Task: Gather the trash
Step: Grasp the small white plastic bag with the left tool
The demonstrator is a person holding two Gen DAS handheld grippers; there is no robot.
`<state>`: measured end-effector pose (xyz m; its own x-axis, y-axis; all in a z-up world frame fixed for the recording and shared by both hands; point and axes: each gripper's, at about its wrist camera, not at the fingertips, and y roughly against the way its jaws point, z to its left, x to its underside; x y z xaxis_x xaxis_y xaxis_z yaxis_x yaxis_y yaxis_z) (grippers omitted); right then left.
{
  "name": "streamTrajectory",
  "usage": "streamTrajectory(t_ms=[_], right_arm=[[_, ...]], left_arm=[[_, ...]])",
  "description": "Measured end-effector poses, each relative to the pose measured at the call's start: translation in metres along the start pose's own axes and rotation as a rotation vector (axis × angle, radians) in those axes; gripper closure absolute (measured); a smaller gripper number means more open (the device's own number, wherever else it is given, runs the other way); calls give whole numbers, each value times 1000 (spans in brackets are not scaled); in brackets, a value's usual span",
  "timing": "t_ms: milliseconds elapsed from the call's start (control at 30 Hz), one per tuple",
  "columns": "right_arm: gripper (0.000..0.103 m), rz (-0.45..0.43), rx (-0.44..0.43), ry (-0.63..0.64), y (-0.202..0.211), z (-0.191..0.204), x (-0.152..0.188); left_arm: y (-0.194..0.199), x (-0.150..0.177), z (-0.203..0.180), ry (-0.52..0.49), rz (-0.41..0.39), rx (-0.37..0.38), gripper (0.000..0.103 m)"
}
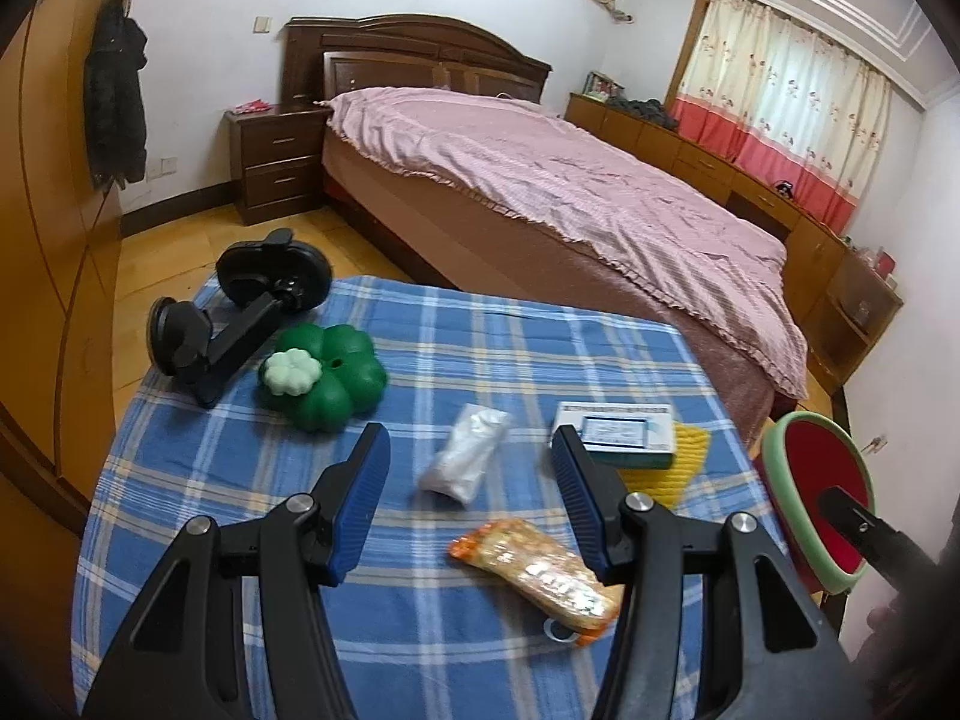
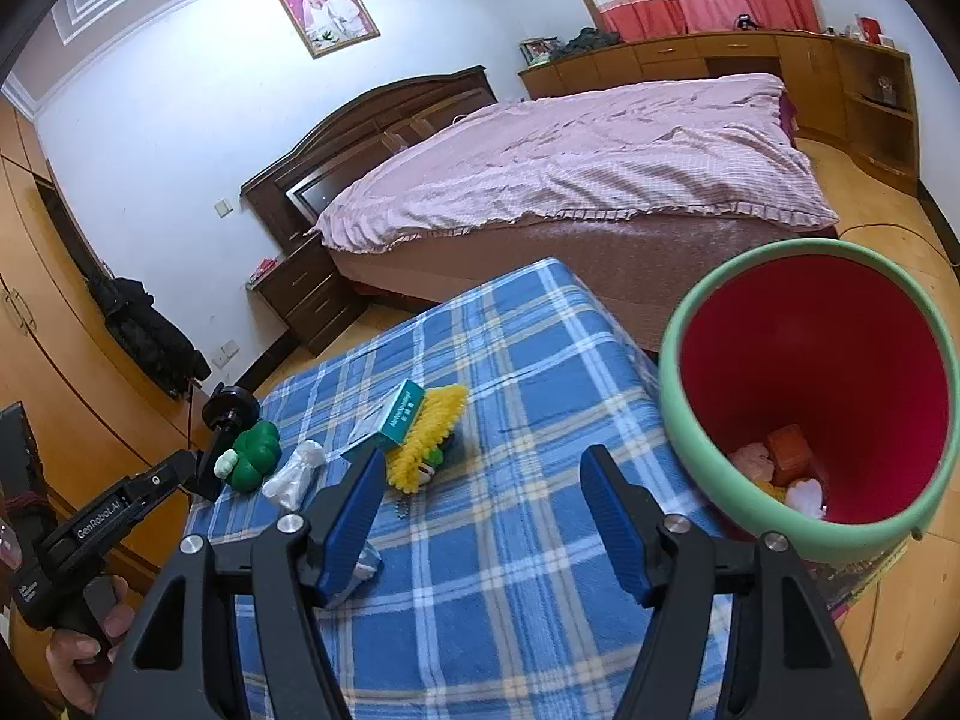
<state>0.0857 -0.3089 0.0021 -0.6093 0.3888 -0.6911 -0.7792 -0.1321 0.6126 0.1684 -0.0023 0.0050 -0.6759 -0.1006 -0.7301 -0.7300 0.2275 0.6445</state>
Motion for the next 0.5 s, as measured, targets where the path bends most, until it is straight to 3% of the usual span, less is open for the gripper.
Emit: streamTrajectory(t_ms=[500], right_arm=[[32, 53, 8, 19, -40, 14, -8]], left_arm=[[-57, 1, 13, 1, 100, -4, 47]])
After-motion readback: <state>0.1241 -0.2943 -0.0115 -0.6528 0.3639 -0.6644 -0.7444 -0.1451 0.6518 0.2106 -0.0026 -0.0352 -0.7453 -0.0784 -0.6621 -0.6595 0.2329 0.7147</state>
